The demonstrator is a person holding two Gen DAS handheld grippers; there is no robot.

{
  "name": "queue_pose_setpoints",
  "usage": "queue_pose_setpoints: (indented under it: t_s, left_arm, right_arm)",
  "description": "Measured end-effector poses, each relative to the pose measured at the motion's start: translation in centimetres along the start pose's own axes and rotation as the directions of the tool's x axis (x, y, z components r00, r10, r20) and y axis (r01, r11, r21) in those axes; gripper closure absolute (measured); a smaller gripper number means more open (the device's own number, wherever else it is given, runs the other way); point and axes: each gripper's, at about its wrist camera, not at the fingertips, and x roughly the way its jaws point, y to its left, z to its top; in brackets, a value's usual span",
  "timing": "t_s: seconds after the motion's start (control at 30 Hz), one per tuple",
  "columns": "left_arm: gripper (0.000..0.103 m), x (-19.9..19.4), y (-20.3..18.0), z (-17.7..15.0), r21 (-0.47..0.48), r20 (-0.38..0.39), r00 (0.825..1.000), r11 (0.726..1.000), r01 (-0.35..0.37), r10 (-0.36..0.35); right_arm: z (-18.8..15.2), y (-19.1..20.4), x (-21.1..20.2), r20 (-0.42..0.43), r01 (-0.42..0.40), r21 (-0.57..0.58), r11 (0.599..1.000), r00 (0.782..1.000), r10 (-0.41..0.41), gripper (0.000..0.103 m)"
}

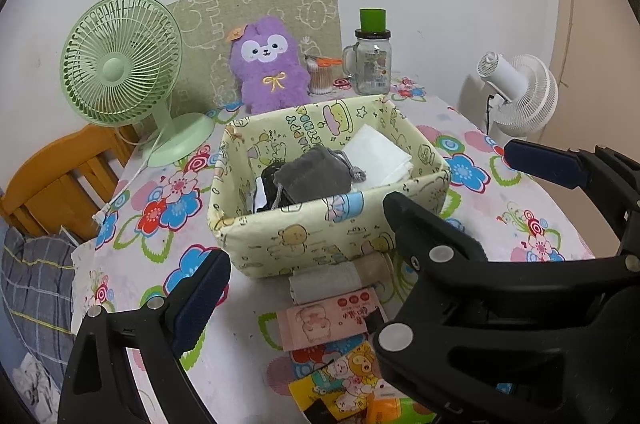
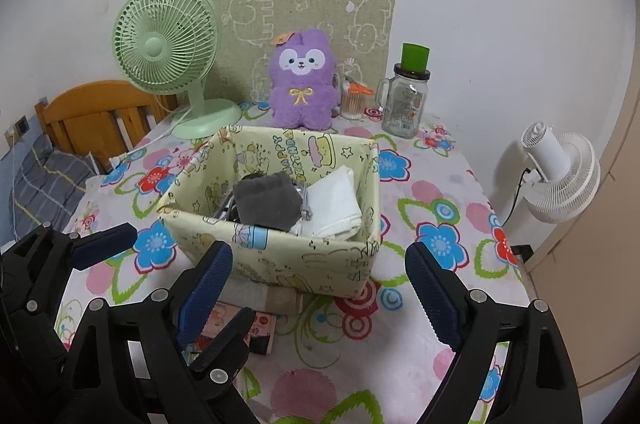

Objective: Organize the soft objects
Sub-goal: 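Withdraw both tools from the box back toward the remaining packs, then grasp the yellow cartoon tissue pack with the left tool while the right tool grasps the green pack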

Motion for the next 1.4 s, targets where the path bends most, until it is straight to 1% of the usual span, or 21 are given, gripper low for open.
queue_pose_setpoints:
  t_s: [0.57, 0.67, 0.93, 1.27, 1.4]
  left_arm:
    - [0.004, -1.0, -0.3, -3.4, -0.013, -0.022, 1.000, 1.000, 0.020, -0.021]
    - [0.004, -1.1, -0.3, -3.6, -0.014, -0.022, 1.000, 1.000, 0.022, -0.023]
    - [0.004, -1.9, -0.5, -5.7, -0.009, -0.021, 0.999, 1.000, 0.025, -0.025]
    - [0.004, -2.4, 0.4, -7.3, -0.013, -0.033, 0.999, 1.000, 0.004, -0.004]
    - [0.004, -2.3, 0.7, -8.0, 0.002, -0.044, 0.999, 1.000, -0.016, 0.016]
  right_arm:
    - [-3.5, 0.9, -1.3, -0.026, -0.011, -0.003, 1.000, 1.000, 0.011, 0.012]
    - [-4.1, 1.1, -1.7, -0.026, -0.014, -0.003, 1.000, 1.000, 0.014, 0.012]
    - [-5.6, 1.7, -2.3, -0.029, -0.016, 0.000, 1.000, 0.999, 0.016, 0.012]
    - [-7.0, 2.8, -2.6, -0.038, -0.023, -0.001, 1.000, 0.999, 0.023, 0.012]
    - [-7.6, 3.4, -2.6, -0.043, -0.027, 0.000, 1.000, 0.999, 0.027, 0.012]
